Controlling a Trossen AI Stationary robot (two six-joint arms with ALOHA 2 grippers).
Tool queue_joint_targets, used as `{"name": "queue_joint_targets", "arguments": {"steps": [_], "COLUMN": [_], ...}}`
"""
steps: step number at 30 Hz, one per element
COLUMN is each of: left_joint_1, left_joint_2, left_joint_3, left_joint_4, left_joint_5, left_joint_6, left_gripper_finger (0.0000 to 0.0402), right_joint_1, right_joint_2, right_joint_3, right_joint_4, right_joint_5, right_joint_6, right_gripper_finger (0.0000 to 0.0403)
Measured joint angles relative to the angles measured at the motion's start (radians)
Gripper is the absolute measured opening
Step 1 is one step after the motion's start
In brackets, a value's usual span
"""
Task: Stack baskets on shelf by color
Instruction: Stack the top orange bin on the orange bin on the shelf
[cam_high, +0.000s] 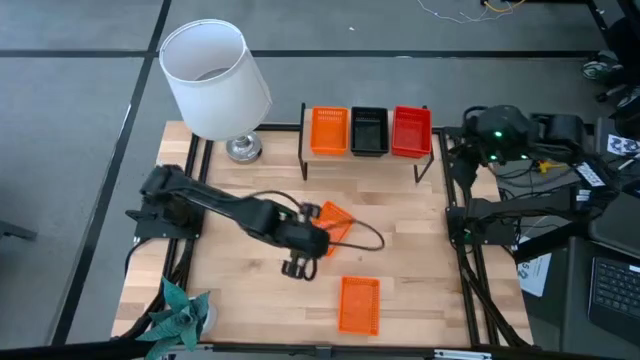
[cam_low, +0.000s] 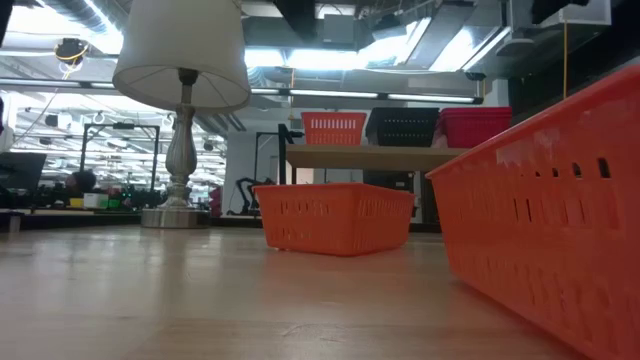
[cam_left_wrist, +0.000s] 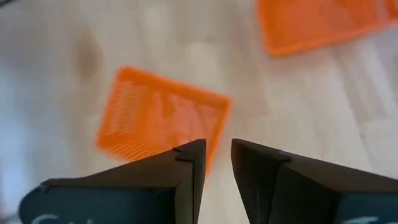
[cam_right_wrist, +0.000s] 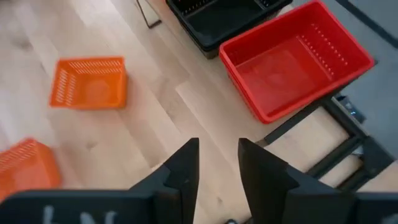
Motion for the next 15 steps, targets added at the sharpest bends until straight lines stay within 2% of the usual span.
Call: {"name": "queue_joint_targets", "arguments": {"steps": [4,10,15], "left_joint_1": [0.014,0.023,0.024], "left_joint_2": [0.089,0.217,0.271], "left_joint_3": [0.0,-0.001,-0.001], "left_joint_4": [-0.018,-0.032,-0.028], "left_joint_5": [0.056,0.054,0.026], "left_joint_6": [0.031,0.08,0.09], "left_gripper_finger": [0.0087,0.0117,0.0123], "right_joint_1": [0.016,0.021,0.021], "right_joint_2": [-0.037,-0.064,-0.069], "right_joint_3": [0.0,0.0,0.0], "right_joint_4": [-0.001,-0.002,-0.003], "right_joint_5": [-0.001,-0.001,-0.001], "right_joint_6": [0.031,0.031,0.029], "right_gripper_finger": [0.011,0.011,0.011]}}
